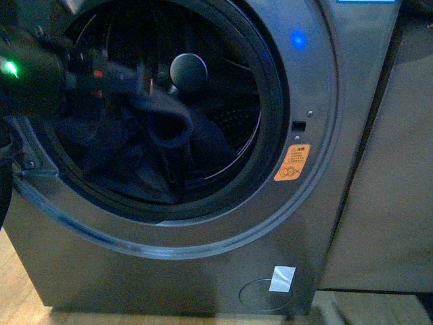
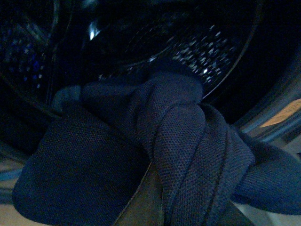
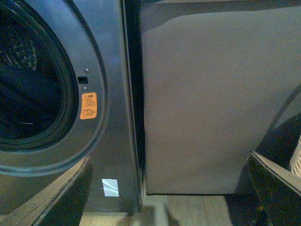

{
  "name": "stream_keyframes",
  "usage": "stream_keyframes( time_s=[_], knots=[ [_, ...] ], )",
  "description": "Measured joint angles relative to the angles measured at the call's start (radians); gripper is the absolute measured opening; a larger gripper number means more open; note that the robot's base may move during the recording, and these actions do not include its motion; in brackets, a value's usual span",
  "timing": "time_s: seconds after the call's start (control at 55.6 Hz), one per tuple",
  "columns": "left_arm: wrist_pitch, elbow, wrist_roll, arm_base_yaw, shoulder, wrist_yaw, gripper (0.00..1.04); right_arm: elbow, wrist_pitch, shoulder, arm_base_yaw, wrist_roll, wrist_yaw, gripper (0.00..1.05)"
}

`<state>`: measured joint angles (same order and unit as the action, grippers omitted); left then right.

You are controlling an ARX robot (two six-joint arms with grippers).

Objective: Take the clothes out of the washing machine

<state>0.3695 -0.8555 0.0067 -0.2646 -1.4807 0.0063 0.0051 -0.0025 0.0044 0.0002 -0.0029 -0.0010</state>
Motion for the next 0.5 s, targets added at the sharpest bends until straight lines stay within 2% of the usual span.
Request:
stream_keyframes(
  time_s=[0.198,0.504],
  knots=[
    [-0.111,-0.065,0.047,-0.117,0.233,0.069,0.06,0.0,0.0,0.0,0.0,0.0,0.0,0.97],
    [-0.261,-0.338,0.103,-0.301,0.272,0.051,0.06,0.0,0.0,0.0,0.0,0.0,0.0,0.97]
  ],
)
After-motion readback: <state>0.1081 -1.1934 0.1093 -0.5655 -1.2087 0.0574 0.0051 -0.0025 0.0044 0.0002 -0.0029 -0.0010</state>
